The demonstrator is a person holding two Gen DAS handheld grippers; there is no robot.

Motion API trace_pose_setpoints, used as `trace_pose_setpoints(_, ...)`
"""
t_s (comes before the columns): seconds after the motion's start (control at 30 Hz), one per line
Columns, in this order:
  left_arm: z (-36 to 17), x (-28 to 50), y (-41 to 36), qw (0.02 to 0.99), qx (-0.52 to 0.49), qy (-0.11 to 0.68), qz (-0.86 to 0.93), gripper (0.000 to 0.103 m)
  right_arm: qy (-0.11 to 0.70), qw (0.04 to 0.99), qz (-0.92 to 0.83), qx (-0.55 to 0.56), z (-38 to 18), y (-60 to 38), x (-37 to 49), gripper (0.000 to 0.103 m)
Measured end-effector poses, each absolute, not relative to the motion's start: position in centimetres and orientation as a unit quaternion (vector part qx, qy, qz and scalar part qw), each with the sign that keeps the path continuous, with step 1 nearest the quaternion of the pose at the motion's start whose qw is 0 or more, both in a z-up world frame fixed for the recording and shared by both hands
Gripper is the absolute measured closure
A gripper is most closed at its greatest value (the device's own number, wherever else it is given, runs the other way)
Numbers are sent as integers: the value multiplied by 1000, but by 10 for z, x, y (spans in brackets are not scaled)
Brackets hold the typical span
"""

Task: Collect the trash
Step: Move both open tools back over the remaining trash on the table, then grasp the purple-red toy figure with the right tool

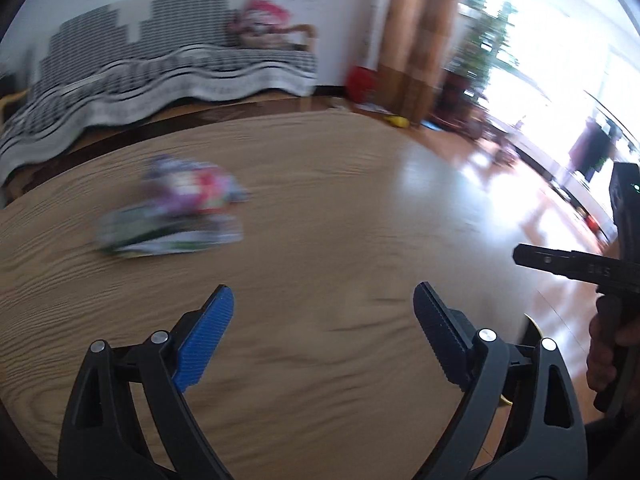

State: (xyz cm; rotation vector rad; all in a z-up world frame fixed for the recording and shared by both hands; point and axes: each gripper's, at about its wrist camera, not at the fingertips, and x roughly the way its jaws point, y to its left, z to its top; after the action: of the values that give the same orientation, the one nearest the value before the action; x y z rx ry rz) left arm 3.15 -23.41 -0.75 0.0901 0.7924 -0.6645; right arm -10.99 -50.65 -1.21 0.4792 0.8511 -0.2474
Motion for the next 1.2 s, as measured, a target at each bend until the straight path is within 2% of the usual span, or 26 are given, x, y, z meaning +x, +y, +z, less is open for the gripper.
trace_pose_setpoints(0.13,-8,57,-170,883,18,387,-264,14,413,882,-66,218,-6,-449,-45,32)
trace_pose_setpoints(0.33,-13,86,-104,895,-7,397,-204,14,415,890,-18,187,-5,-370,33,21)
trace_pose_setpoints(0.43,-15,94,-85,896,-17,402,-187,14,412,894,-5,174,-9,-344,67,18)
trace_pose_setpoints(0.7,-21,122,-82,897,-23,405,-176,14,428,890,-13,158,-33,-321,139,16)
trace_pose_setpoints(0.9,-32,136,-108,893,-10,410,-187,14,441,883,-9,160,-46,-327,156,16)
trace_pose_setpoints(0.93,-33,135,-112,892,-7,411,-188,14,442,882,-4,161,-48,-327,157,22)
trace_pose_setpoints(0.97,-36,137,-117,890,0,414,-189,14,442,882,7,164,-48,-328,158,41)
trace_pose_setpoints(1.2,-50,145,-145,878,10,434,-202,14,406,898,14,171,-19,-357,123,45)
